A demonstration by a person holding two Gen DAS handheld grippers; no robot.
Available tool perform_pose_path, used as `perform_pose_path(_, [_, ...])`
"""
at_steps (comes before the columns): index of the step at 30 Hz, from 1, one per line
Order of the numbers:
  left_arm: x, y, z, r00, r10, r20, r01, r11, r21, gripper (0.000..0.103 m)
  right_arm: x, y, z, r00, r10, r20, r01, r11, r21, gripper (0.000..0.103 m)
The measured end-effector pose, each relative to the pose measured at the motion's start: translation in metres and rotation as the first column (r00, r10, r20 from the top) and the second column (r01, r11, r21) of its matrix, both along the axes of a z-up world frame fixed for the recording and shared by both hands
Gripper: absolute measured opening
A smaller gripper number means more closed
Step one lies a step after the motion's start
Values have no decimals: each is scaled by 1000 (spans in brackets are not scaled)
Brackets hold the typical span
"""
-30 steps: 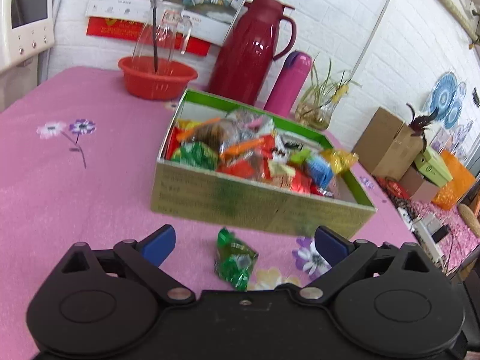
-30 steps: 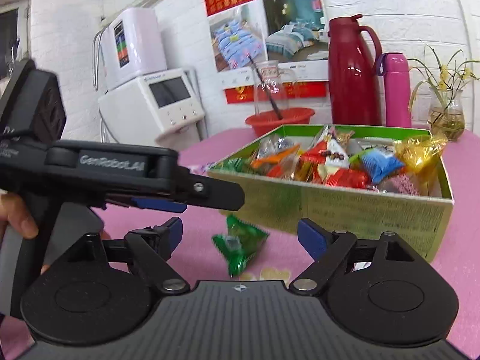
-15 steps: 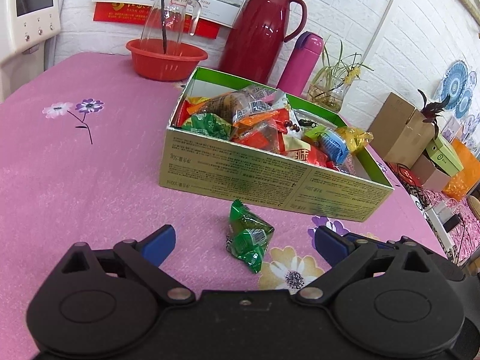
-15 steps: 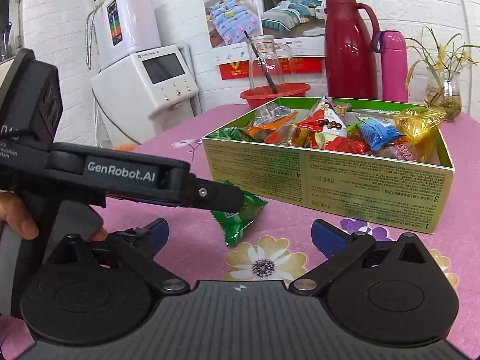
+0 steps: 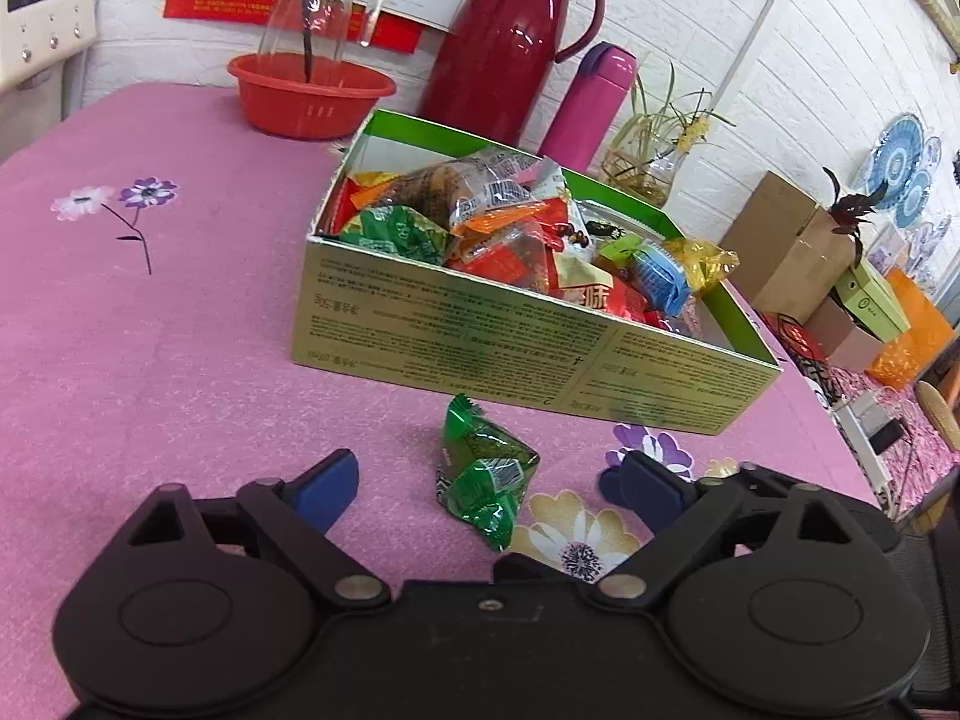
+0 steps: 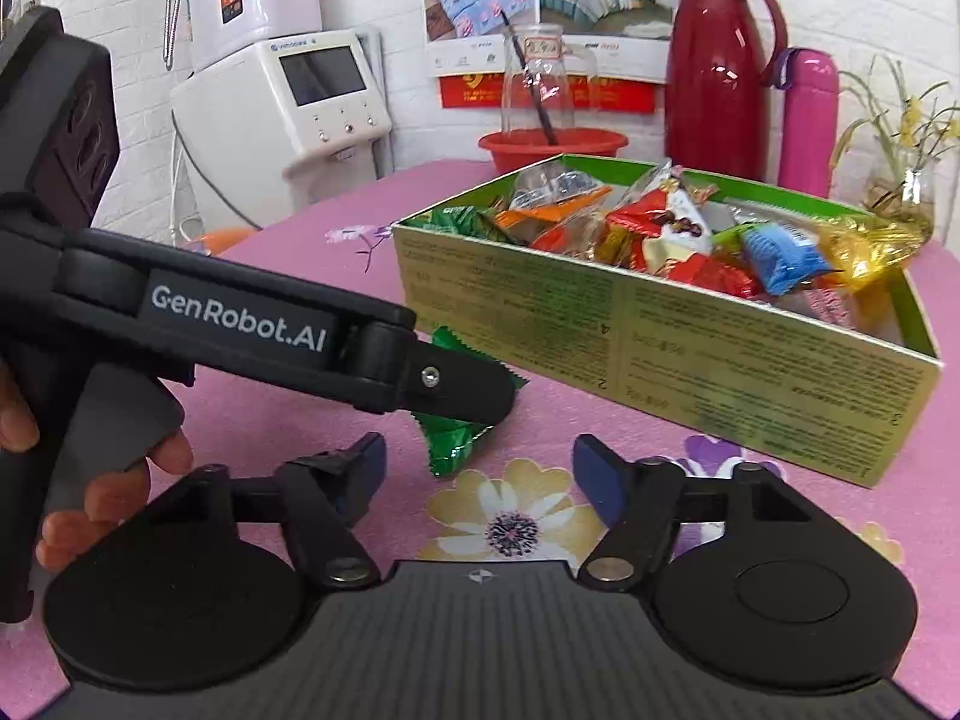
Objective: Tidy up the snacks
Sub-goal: 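Grasp the green-wrapped candy with the left gripper, then carry the green candy over the green box and open the left gripper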
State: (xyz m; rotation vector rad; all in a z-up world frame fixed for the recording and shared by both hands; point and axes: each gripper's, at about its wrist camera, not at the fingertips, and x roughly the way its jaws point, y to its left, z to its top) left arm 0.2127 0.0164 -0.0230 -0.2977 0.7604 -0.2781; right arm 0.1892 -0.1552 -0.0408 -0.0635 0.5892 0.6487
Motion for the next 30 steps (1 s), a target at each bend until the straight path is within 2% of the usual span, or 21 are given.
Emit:
perform_pose_path(3, [7,3,-1,1000,-12,-14,12,1000,-18,69,3,7,0,1000,8,8,-8,1000,-11,103])
perform_pose_path(5, [11,3,-2,999,-24,-22,23,999,-22,57,7,11,-1,1000,8,16,-8,1000,-18,99])
perform_pose_path(6, [13,3,-3,999,-33,-25,32,999,-26,46,9,13,-1,1000,11,16,-10,1000,-19,94])
perform_pose_path(7, [15,2,-4,999,-41,-29,40,999,-28,41,10,15,-1,1000,12,15,-12,1000,-19,93])
perform_pose_path(12, [26,2,-11,999,-38,-39,37,999,-33,39,17,21,-2,1000,6,14,-6,1000,-18,90])
perform_pose_path(13, [28,2,-12,998,-43,-41,41,998,-43,38,19,23,-3,1000,-2,13,3,1000,-25,86])
perform_pose_path(15, [29,4,-12,997,-60,-49,56,996,-68,24,23,24,-6,1000,-21,6,22,999,-40,66])
perform_pose_path(16, [28,4,-11,997,-60,-46,57,996,-67,22,24,21,-7,1000,-17,-7,17,1000,-16,63])
perform_pose_path(22, [12,-7,1,997,-77,-1,77,996,-50,20,8,11,-2,999,-27,31,27,1000,8,61])
perform_pose_path(30, [-10,-32,39,985,-116,125,117,993,2,19,-15,-11,23,984,-73,160,64,996,60,61])
